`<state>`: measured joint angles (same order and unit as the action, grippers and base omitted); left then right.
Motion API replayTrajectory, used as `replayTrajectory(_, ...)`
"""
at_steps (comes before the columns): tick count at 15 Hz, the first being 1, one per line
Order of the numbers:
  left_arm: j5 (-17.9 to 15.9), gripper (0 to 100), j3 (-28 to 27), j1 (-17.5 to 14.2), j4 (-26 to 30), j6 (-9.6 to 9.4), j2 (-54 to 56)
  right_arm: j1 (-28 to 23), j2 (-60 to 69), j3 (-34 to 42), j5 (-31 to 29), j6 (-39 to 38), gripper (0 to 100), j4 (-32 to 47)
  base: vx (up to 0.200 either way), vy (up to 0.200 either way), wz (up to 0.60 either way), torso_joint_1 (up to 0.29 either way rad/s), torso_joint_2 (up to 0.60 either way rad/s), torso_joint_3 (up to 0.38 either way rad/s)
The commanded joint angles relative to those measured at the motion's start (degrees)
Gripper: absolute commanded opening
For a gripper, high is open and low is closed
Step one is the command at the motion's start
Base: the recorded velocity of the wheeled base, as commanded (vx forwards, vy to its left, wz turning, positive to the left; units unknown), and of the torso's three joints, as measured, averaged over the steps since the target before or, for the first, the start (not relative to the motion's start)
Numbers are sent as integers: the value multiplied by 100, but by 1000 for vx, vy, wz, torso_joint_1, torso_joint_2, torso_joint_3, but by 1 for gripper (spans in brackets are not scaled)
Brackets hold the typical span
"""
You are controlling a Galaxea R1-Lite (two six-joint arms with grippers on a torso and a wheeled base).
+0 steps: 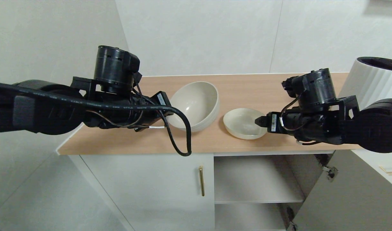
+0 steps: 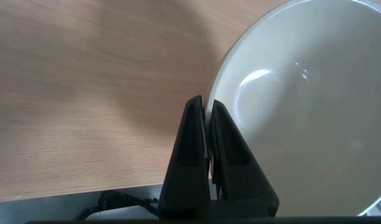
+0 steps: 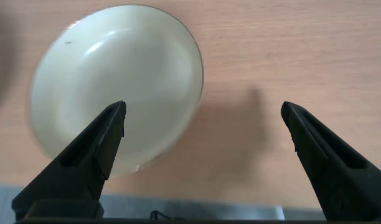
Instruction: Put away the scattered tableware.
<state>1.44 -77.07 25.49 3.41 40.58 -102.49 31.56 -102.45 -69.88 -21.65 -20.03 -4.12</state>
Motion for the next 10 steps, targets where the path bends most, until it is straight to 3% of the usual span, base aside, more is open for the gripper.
replayTrajectory(1,-3,0,-1,0,1,2,36,8,-205,-44,-6,-1,100,-1,0,0,0,0,0,0)
replayTrajectory(8,6,0,-1,0,1,2,27,8,-214,-96,-15,-45,100,-1,0,0,0,0,0,0)
replayTrajectory(9,6,0,-1,0,1,2,36,8,-223,-96,-6,-45,0,-1,0,0,0,0,0,0)
replayTrajectory(10,6,0,-1,0,1,2,36,8,-232,-96,-6,-54,0,-1,0,0,0,0,0,0)
